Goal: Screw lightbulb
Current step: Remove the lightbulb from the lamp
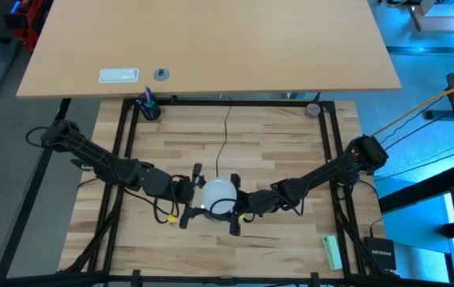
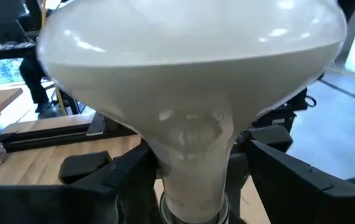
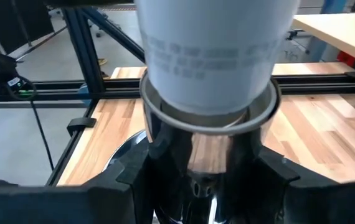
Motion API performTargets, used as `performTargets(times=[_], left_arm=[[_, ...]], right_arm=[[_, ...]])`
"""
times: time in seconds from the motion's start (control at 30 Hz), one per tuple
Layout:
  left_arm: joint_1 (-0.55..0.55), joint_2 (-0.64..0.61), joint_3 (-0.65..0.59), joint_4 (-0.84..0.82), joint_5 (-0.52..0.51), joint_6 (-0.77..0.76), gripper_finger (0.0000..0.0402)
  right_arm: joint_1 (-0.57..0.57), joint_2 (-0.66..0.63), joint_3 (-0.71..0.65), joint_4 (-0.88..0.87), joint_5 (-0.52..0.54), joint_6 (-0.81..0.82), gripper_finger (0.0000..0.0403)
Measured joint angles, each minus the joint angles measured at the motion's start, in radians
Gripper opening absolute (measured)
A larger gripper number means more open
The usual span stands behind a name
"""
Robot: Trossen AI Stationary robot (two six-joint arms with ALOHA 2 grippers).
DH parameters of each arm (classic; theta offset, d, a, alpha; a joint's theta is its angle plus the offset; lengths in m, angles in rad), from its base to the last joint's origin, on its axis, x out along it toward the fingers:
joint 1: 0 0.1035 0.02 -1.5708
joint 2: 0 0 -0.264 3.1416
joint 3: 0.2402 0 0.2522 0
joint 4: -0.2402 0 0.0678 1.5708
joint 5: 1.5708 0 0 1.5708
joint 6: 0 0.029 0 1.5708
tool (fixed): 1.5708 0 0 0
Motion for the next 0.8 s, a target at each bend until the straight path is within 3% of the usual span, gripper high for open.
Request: performTargets(times=[0.17,0.33,0.67,0.8], left_arm=[[0.0,0.0,0.0,-0.002,0.009,0.032,0.0215],[0.015,0.0,0.0,0.0,-0.011,0.013,0.0142],[-0.031,0.02,0.002,0.024,-0.412,-0.04,0.0131],[-0.038,0.064,0.003,0.085,-0.486,-0.074,0.0131]], right_arm=[[0.0,0.0,0.0,-0.006,-0.01,-0.001,0.0179],[0.0,0.0,0.0,-0.003,0.05,-0.019,0.0179],[0.0,0.0,0.0,-0.016,0.449,0.003,0.0179],[0.001,0.0,-0.003,-0.021,0.511,0.029,0.0179]])
